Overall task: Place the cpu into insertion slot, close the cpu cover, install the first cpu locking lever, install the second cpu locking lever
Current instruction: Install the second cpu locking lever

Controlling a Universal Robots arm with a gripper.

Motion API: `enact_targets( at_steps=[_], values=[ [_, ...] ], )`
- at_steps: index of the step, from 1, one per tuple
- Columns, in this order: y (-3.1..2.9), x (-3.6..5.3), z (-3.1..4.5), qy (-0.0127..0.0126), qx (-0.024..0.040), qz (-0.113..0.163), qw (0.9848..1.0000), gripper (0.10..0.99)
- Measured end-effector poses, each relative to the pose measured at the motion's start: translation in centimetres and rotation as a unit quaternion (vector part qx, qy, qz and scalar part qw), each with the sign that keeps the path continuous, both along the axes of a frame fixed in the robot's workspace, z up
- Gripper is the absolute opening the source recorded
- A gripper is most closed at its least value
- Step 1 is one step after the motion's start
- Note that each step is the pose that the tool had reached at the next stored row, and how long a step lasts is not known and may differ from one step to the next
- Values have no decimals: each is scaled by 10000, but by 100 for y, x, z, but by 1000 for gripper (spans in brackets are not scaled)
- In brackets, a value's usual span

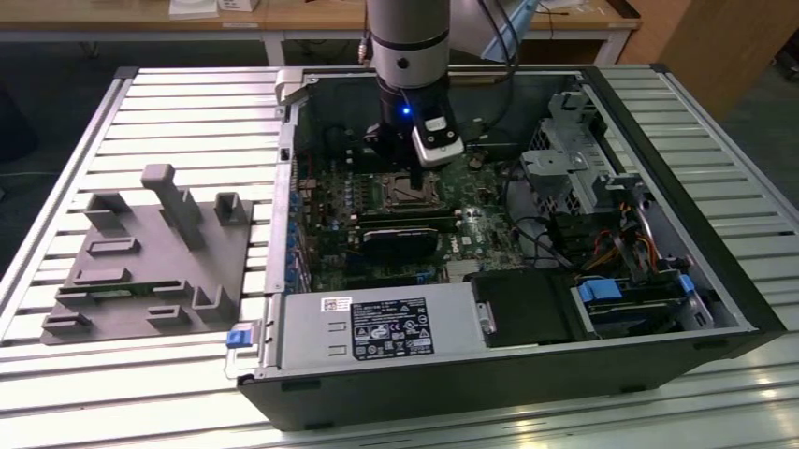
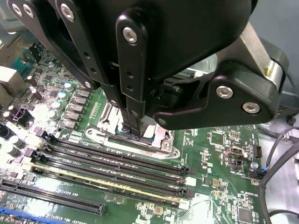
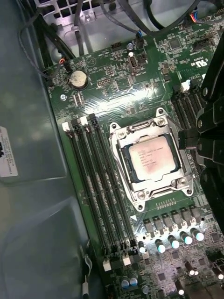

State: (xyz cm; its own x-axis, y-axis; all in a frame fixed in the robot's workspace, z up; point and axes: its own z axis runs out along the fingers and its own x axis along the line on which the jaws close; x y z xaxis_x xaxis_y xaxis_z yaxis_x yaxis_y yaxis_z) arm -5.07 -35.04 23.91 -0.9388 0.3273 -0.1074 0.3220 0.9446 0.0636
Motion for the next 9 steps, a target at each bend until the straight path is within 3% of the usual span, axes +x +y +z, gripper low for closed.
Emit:
enact_targets(
  at_steps=[9],
  values=[
    [-67,-13,-20,0,-4,17,10000,106]
  ],
)
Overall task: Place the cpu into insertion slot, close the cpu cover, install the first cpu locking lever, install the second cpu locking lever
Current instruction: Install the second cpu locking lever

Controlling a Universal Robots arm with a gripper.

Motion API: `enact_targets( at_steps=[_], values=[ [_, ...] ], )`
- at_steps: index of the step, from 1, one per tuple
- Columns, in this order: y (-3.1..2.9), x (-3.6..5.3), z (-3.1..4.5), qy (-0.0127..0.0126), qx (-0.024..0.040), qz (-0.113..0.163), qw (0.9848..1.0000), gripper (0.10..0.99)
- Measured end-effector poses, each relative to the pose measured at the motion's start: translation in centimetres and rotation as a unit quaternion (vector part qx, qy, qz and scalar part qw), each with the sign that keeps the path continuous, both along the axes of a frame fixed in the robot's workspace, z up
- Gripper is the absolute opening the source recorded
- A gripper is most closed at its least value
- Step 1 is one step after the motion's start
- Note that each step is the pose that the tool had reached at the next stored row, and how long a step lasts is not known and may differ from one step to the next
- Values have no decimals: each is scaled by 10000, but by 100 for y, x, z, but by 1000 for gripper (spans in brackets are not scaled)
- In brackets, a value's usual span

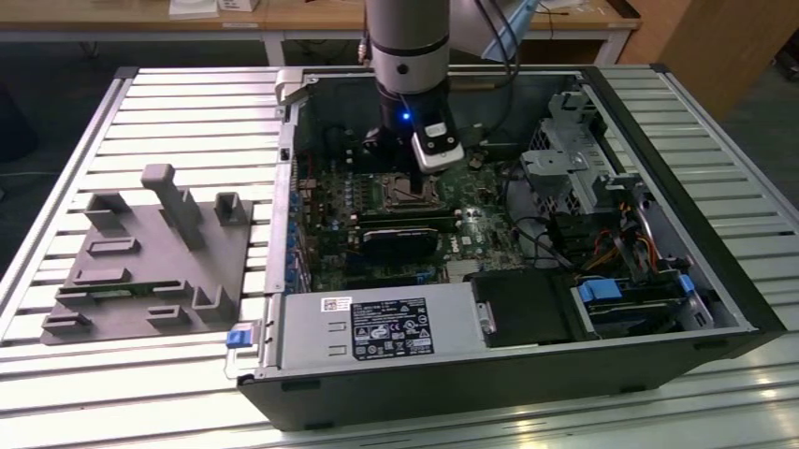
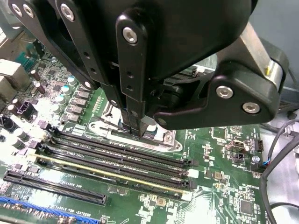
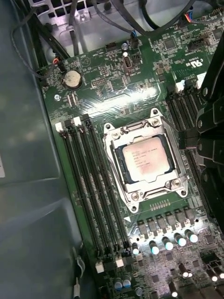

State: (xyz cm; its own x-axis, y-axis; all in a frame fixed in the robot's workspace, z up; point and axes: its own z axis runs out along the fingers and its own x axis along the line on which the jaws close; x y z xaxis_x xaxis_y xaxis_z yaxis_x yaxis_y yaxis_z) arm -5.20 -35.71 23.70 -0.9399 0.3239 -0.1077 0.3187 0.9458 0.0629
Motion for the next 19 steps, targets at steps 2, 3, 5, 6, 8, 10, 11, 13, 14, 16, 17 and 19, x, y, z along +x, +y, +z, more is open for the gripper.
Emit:
enact_targets(
  at_steps=[2,3,5,6,8,10,11,13,14,16,17,19],
  values=[
    [-8,-8,-7,0,0,32,10000,106],
    [-10,-13,-9,0,0,53,10000,106],
    [-15,-19,-14,2,-1,110,9999,106],
    [-16,-21,-16,4,0,144,9999,106],
    [-20,-27,-21,6,-1,219,9998,106],
    [-26,-37,-24,7,-1,275,9996,106],
    [-31,-43,-25,7,-1,295,9996,106],
    [-43,-59,-28,7,-1,327,9995,106],
    [-50,-67,-31,7,-1,344,9994,106],
    [-67,-85,-36,7,-1,380,9993,106],
    [-76,-93,-38,8,-1,396,9992,106],
    [-95,-105,-50,7,-1,432,9991,106]
  ],
)
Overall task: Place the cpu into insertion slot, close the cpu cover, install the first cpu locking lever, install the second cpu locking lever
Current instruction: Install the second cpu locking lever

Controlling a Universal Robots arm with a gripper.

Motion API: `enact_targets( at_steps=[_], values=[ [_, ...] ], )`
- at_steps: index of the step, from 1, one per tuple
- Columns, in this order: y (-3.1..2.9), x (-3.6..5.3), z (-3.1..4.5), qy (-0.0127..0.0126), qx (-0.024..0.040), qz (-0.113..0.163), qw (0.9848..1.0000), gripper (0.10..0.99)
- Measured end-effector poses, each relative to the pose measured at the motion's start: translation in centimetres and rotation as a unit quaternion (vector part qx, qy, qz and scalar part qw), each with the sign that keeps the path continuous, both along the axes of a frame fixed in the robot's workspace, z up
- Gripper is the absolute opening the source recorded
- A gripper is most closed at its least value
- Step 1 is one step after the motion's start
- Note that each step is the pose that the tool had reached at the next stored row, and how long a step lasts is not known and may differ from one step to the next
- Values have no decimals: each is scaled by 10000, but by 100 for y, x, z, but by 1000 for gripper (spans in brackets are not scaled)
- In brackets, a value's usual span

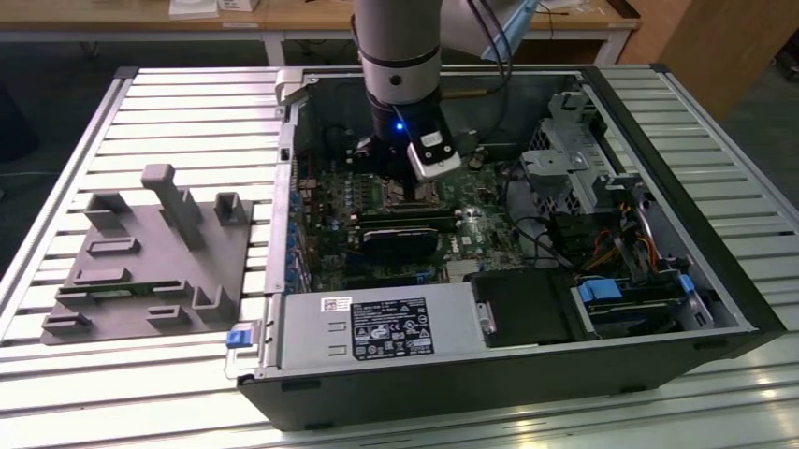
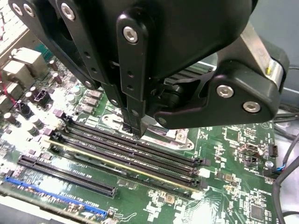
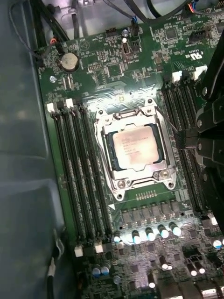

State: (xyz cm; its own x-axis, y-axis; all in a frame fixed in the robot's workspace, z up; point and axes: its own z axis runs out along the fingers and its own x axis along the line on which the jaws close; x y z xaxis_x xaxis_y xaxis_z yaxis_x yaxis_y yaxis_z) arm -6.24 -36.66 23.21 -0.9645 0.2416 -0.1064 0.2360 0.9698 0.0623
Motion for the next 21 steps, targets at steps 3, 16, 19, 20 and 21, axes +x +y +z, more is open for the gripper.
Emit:
enact_targets(
  at_steps=[3,16,19,20,21],
  values=[
    [-25,-26,-21,0,-1,60,10000,106],
    [-109,-151,-130,0,21,298,9996,106],
    [-126,-158,-146,0,36,333,9994,106],
    [-127,-160,-148,-1,51,347,9994,106],
    [-127,-160,-148,-1,60,355,9994,106]
  ],
)
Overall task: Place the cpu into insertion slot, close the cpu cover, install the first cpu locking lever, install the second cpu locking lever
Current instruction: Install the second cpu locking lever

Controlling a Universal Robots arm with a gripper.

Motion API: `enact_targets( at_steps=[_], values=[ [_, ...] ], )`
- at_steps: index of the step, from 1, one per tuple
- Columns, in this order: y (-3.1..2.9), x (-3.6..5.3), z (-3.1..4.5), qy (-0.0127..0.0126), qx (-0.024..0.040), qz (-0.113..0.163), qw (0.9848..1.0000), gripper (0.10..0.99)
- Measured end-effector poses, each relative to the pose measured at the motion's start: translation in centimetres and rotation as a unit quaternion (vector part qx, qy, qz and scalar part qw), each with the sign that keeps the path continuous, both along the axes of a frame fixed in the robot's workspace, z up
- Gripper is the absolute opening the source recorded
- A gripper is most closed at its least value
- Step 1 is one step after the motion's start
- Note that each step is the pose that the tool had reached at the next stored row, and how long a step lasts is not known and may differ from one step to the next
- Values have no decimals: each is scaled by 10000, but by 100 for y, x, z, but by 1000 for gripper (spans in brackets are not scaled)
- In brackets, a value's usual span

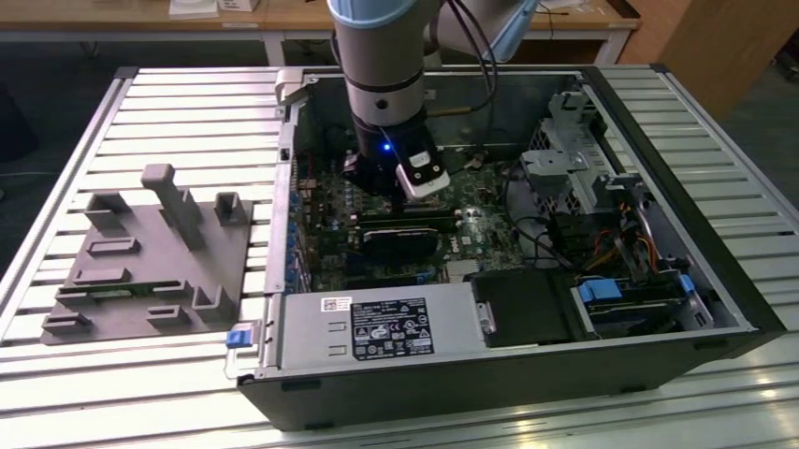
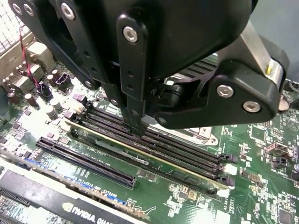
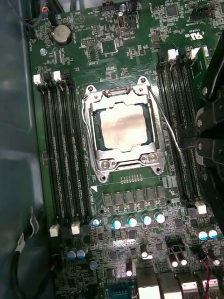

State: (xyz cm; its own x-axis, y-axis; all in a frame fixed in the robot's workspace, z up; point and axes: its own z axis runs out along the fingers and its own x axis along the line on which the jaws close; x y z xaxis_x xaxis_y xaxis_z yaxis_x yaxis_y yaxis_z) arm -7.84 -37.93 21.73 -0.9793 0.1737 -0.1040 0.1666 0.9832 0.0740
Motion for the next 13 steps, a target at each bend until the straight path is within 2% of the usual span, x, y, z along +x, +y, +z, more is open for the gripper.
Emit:
enact_targets(
  at_steps=[4,13],
  values=[
    [0,0,20,-2,3,9,10000,106],
    [0,0,184,-7,3,9,10000,106]
  ],
)
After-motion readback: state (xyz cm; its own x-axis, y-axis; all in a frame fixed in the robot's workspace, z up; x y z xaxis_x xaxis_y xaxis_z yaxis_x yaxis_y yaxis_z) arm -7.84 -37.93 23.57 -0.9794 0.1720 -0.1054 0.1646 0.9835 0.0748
